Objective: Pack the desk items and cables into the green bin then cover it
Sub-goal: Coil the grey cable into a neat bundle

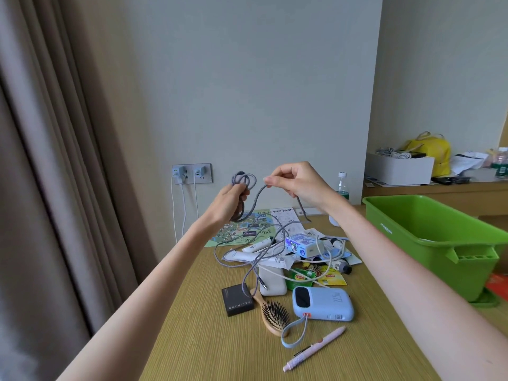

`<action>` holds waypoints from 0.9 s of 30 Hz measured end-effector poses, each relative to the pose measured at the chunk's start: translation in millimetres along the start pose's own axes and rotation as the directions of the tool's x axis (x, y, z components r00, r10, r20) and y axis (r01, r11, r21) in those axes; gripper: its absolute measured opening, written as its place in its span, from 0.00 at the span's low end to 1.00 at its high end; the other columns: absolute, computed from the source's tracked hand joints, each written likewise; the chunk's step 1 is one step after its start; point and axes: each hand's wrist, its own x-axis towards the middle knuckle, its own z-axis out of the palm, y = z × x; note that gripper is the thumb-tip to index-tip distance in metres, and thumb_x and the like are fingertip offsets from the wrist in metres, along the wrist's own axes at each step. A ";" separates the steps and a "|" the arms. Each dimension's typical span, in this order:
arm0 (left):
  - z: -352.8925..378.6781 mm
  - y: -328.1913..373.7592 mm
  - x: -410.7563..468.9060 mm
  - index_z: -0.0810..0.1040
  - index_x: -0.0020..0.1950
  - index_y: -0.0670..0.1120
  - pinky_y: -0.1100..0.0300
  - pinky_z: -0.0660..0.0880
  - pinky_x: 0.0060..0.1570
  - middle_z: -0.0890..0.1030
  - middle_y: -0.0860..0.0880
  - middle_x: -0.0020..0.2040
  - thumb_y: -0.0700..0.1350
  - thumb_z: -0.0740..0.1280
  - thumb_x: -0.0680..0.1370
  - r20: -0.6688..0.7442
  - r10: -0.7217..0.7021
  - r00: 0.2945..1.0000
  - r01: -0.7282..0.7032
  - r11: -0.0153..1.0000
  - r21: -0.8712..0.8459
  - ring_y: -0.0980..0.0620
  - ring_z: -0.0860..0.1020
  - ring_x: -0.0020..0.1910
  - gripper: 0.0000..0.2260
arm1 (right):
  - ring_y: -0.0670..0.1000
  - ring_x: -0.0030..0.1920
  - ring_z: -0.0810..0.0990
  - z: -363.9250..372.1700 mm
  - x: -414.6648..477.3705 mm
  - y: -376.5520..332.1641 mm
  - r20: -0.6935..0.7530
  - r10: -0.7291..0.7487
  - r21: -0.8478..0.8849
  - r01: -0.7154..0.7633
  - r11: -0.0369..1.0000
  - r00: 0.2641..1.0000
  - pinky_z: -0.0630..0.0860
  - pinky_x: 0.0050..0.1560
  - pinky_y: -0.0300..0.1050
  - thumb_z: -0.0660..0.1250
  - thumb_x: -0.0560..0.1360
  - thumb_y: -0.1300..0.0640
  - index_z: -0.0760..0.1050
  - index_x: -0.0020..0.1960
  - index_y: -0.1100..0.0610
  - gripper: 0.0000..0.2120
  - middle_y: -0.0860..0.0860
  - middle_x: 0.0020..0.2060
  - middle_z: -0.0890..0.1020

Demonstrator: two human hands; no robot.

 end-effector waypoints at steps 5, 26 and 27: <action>6.0 8.6 -11.2 0.70 0.40 0.48 0.64 0.59 0.27 0.67 0.48 0.32 0.63 0.48 0.81 0.154 -0.008 0.988 -0.003 0.997 0.072 0.52 0.63 0.29 0.24 | 0.45 0.35 0.76 7.9 5.1 -7.9 -0.031 -0.115 0.000 0.115 0.993 0.993 0.71 0.39 0.35 0.74 0.72 0.61 0.78 0.43 0.62 0.05 0.54 0.33 0.80; 14.2 28.4 -12.8 0.78 0.52 0.41 0.64 0.64 0.31 0.71 0.56 0.33 0.46 0.54 0.84 -0.104 0.222 0.969 -0.217 0.974 0.061 0.57 0.67 0.31 0.14 | 0.46 0.27 0.66 6.9 -5.4 4.2 0.086 0.101 0.094 -0.109 0.990 0.991 0.70 0.38 0.43 0.54 0.84 0.51 0.76 0.43 0.60 0.19 0.50 0.28 0.66; 15.1 28.2 -12.2 0.77 0.50 0.42 0.64 0.64 0.30 0.70 0.55 0.33 0.46 0.55 0.84 -0.123 0.232 0.965 -0.225 0.972 0.064 0.58 0.66 0.30 0.14 | 0.46 0.27 0.67 8.5 -6.2 3.3 0.104 0.099 0.115 -0.111 0.987 0.990 0.70 0.37 0.43 0.54 0.84 0.51 0.75 0.42 0.60 0.20 0.50 0.28 0.67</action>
